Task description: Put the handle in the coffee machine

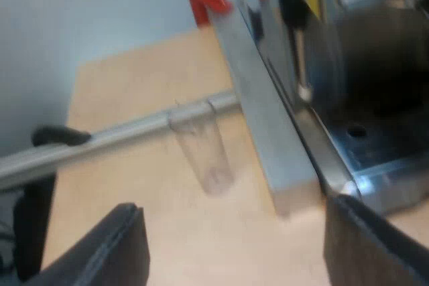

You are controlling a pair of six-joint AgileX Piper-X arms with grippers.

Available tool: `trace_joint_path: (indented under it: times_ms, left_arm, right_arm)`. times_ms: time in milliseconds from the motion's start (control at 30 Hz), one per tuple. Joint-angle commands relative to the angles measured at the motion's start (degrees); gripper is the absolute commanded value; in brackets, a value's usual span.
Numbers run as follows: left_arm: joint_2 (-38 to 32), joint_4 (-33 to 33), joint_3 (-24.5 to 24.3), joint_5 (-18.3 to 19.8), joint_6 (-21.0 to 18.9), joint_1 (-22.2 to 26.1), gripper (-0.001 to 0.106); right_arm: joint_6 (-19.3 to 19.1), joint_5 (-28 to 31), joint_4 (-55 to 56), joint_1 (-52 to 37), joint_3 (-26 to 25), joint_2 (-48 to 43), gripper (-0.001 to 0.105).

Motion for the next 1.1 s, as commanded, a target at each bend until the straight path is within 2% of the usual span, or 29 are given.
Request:
trace_joint_path:
  times_ms: [33,167,300,367,467,733,1100]
  left_arm:
    - [-7.88,-6.57,2.46,-0.84,-1.11,0.12,0.058]
    - [-7.88,-11.83,6.99,-0.84,-1.11,0.12,0.058]
    - [-7.88,-12.27,10.07,-0.84,-2.06,0.12,0.058]
    - [-7.88,-12.1,11.69,-0.84,-4.56,0.12,0.058]
    - [-7.88,-12.12,13.15,-0.84,-5.27,0.12,0.058]
    - [-7.72,-11.09,14.45,-0.84,-5.27,0.12,0.058]
    - [-7.73,-11.09,14.45,-0.84,-5.27,0.12,0.058]
  right_arm:
    - [-0.23,-0.54,-0.81,-0.05,1.69,-2.46,0.07]
    - [-0.23,-2.54,-0.55,-0.05,5.02,-2.46,0.07]
    - [-0.23,-5.05,-0.35,-0.05,7.94,-2.46,0.07]
    - [-0.23,-5.82,-0.35,-0.05,9.82,-2.46,0.07]
    - [-0.23,-5.87,-0.35,-0.05,12.21,-2.46,0.07]
    - [-0.23,-5.87,0.08,-0.05,16.81,-2.36,0.07]
    - [-0.23,-5.68,-0.37,-0.05,16.95,-2.43,0.07]
